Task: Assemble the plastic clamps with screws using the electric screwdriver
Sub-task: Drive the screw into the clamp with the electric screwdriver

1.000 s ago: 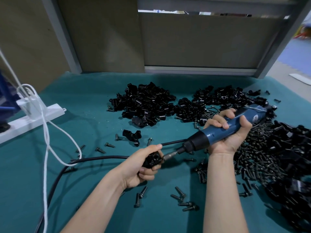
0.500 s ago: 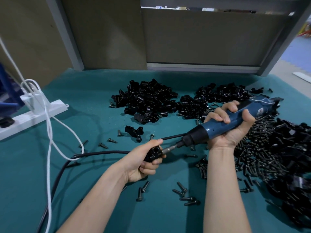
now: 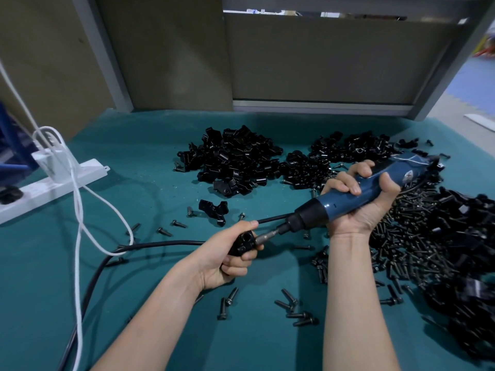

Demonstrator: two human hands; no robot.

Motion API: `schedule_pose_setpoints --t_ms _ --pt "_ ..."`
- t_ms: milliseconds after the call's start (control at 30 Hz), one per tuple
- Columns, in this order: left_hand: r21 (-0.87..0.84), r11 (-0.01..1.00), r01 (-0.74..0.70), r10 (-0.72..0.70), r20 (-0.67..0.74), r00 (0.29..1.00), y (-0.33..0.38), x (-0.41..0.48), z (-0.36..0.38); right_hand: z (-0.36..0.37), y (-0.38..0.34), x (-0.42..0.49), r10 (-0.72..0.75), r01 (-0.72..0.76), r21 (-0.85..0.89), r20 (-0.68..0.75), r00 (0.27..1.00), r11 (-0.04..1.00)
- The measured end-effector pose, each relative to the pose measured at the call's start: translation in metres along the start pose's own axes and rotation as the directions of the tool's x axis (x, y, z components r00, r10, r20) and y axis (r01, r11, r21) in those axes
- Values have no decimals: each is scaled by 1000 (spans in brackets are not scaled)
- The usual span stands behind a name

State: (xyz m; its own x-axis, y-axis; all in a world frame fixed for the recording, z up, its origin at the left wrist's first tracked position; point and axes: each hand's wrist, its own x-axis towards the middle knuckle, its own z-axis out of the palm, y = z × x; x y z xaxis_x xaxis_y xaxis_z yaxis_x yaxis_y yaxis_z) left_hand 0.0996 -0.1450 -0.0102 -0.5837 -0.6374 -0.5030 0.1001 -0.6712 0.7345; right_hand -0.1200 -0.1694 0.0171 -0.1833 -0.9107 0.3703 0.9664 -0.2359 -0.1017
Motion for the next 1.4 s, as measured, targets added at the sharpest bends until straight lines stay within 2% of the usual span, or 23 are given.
schedule_pose_setpoints --t_ms 833,1000,1200,1400 --pt "-27 1000 0 0 -12 1000 0 3 0 -1 4 -3 -36 32 -64 -62 997 997" --pt "-54 998 36 -35 14 999 1 2 -1 1 4 -3 -32 30 -52 -38 999 998" --pt "-160 975 157 -146 78 986 0 0 -1 4 7 -4 43 -51 147 53 998 988" --pt "-230 960 158 -145 74 987 -4 -10 8 -5 5 -7 83 -101 300 72 994 949"
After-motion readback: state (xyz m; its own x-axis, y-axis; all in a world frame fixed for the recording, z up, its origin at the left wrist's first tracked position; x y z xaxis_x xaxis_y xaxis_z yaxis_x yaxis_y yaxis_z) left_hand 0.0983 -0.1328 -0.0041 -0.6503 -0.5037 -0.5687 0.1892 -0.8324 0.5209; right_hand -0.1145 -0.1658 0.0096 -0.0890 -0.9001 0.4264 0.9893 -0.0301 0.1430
